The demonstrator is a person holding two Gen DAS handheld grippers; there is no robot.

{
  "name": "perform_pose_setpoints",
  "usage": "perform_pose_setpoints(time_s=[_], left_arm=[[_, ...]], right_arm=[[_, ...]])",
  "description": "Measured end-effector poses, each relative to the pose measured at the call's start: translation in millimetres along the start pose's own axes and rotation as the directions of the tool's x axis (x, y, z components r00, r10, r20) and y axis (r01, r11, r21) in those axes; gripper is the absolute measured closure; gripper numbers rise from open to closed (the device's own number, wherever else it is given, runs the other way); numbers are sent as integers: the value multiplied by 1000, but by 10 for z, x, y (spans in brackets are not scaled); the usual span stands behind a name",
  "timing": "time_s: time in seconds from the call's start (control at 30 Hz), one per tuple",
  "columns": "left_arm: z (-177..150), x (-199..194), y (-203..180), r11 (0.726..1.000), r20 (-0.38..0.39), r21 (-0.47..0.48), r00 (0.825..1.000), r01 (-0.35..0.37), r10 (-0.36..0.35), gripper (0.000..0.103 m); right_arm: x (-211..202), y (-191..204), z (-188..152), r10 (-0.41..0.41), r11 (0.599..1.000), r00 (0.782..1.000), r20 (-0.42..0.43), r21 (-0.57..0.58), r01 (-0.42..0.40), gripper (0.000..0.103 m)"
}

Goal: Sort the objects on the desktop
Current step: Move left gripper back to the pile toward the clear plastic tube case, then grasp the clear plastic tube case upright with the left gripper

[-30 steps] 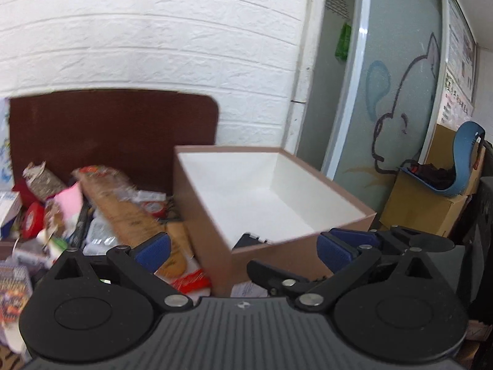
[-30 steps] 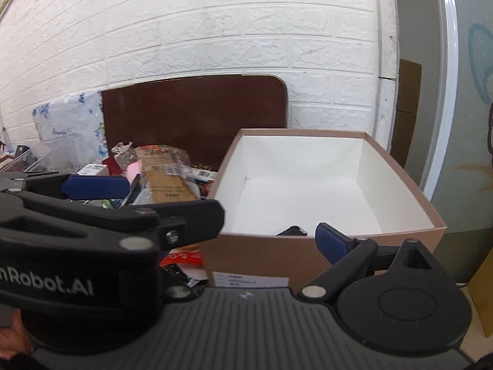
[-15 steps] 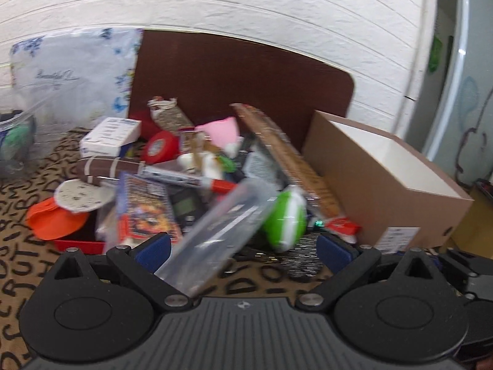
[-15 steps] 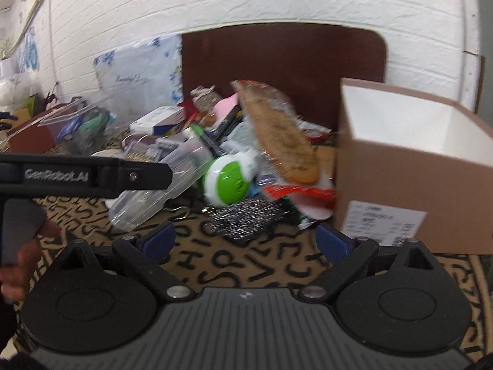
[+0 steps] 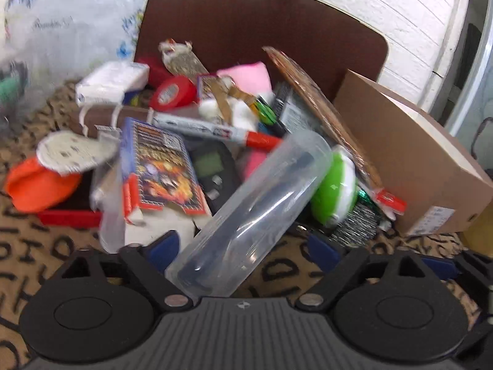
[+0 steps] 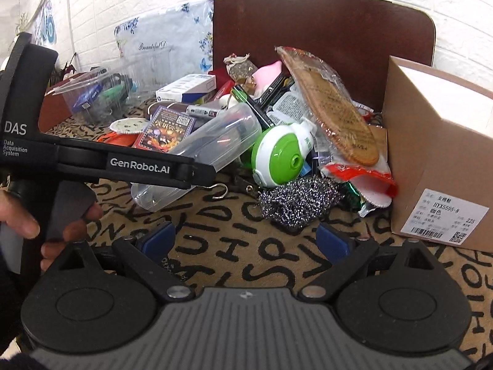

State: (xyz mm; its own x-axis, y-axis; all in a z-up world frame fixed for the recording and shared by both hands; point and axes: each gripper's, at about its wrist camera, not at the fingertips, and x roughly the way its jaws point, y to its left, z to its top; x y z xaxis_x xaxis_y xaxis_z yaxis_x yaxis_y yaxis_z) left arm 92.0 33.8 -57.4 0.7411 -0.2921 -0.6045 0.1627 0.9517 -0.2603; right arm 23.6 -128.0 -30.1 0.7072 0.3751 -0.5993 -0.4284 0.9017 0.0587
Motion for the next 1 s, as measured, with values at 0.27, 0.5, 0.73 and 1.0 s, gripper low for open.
perform_pose_setpoints(time_s=[0.27,0.5,0.73,1.0], left_arm=[[-36,-146,-230,977,-30,15,977,213,-213,16],[70,76,-105,988,-82,-76,986,138,-144,21],[124,132,38,990,-127,-96,985,107,-119,34],[202,212,55,989,-145,-83,981,119,-130,40]], right_arm=[[8,-79,-84,17,999,999,-41,38,-15,7],[120,56,-44,35,999,999,-38,-1,-35,8],[293,260,45,63,996,997,-33,-57,-65,15],[520,308,135,103,994,993,-51,-38,-105,38]])
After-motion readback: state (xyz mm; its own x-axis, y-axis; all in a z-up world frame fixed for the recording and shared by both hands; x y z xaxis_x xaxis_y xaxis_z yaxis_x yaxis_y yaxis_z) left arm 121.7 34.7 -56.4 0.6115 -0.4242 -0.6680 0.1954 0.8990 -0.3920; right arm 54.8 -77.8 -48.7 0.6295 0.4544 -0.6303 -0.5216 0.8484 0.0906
